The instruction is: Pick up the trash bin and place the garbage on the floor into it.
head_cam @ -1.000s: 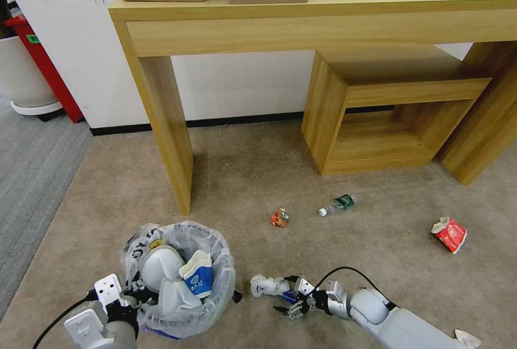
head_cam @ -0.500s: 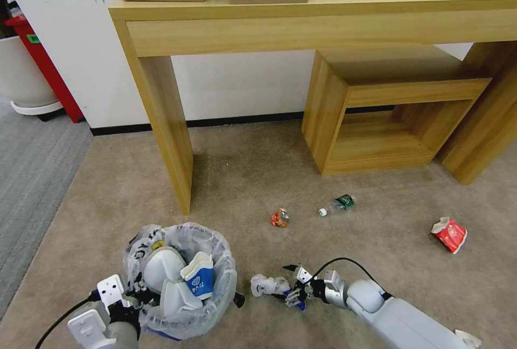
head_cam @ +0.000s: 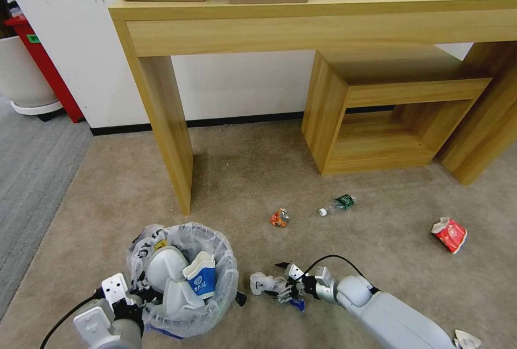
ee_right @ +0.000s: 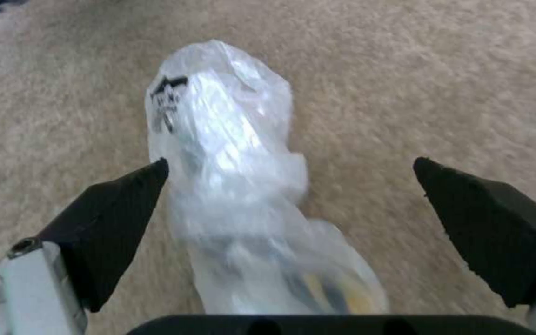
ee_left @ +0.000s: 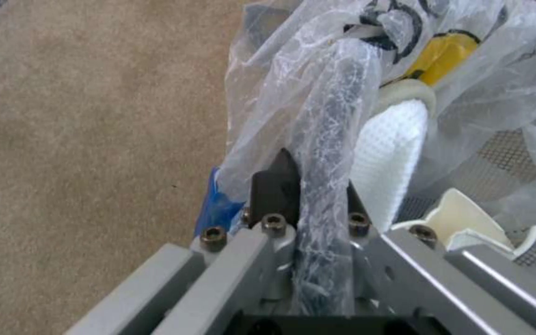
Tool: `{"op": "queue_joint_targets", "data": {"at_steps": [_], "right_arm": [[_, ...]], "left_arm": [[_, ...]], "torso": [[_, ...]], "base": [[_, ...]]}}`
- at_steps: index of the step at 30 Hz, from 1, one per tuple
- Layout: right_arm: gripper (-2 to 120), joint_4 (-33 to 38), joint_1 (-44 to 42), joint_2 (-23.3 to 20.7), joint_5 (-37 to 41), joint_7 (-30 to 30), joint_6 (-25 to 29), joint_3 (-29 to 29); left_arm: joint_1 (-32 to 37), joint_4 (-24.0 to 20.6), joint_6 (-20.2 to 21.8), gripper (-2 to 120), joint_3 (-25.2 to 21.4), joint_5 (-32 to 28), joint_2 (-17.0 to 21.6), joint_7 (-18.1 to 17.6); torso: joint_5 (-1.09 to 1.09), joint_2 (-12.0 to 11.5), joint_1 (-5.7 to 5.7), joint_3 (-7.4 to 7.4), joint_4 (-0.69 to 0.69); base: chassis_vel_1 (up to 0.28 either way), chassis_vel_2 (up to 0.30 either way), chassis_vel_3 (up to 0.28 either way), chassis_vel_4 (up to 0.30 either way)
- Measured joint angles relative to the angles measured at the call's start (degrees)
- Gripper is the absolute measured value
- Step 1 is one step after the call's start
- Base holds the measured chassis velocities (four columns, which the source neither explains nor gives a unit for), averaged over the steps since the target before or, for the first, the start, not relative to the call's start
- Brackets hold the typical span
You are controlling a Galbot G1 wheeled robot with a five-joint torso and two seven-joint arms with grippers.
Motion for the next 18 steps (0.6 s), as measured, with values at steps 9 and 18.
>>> {"op": "queue_joint_targets", "data": {"at_steps": [9, 18], "right_arm": [[97, -0.65, -0.80, 1.63, 0.10, -0.79, 0.45, 0.12], [53, 0.47, -1.26, 1.05, 2.24, -2.91, 0.73, 1.76]], "left_arm": [[-0.30, 0.19, -0.01, 0, 0.27, -0.25, 0.42, -0.30], [-0.02, 0.23, -0.22, 0, 0.94, 0.45, 0.42, -0.48]], "torso": [[0.01, 0.00, 0.00, 0.00, 0.00], [0.01, 0.00, 0.00, -0.01, 0.00]], "base": [[0.000, 0.000, 0.000, 0.000], [0.000, 0.000, 0.000, 0.000]]}}
